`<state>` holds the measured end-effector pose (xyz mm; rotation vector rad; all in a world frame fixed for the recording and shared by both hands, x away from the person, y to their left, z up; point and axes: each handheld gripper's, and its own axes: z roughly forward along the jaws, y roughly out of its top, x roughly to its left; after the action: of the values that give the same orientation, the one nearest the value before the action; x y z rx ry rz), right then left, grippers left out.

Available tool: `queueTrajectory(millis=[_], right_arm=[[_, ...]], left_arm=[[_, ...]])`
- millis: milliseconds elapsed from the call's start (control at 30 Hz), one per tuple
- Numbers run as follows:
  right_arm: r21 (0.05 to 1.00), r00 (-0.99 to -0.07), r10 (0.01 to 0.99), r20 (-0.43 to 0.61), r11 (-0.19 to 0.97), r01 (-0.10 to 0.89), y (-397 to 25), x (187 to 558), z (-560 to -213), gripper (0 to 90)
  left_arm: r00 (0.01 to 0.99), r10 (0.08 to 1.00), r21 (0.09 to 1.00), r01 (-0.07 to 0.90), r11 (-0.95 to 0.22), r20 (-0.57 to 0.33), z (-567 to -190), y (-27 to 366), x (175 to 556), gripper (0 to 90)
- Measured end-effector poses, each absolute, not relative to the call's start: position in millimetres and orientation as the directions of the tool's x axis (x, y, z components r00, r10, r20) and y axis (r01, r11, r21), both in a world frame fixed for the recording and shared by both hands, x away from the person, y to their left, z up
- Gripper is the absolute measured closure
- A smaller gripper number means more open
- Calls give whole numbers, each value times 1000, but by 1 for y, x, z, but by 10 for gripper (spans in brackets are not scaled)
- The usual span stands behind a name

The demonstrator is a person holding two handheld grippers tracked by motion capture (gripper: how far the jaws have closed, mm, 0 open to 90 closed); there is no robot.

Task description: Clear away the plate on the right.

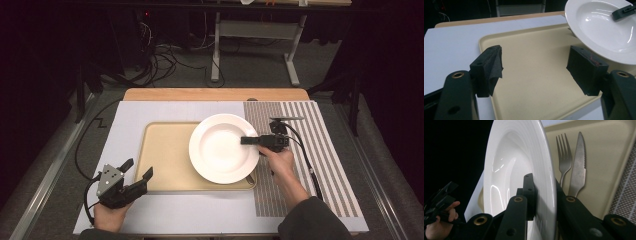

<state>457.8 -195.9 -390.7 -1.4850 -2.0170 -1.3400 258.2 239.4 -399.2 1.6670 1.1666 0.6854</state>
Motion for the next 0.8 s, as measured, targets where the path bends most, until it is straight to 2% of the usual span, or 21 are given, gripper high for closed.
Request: queueTrajectory(millis=[800], right_arm=[[467,-422,605,675,93,879,-148,469,-401,817]], left_arm=[[395,915,917,388,-89,-79,-400,238,259,296]])
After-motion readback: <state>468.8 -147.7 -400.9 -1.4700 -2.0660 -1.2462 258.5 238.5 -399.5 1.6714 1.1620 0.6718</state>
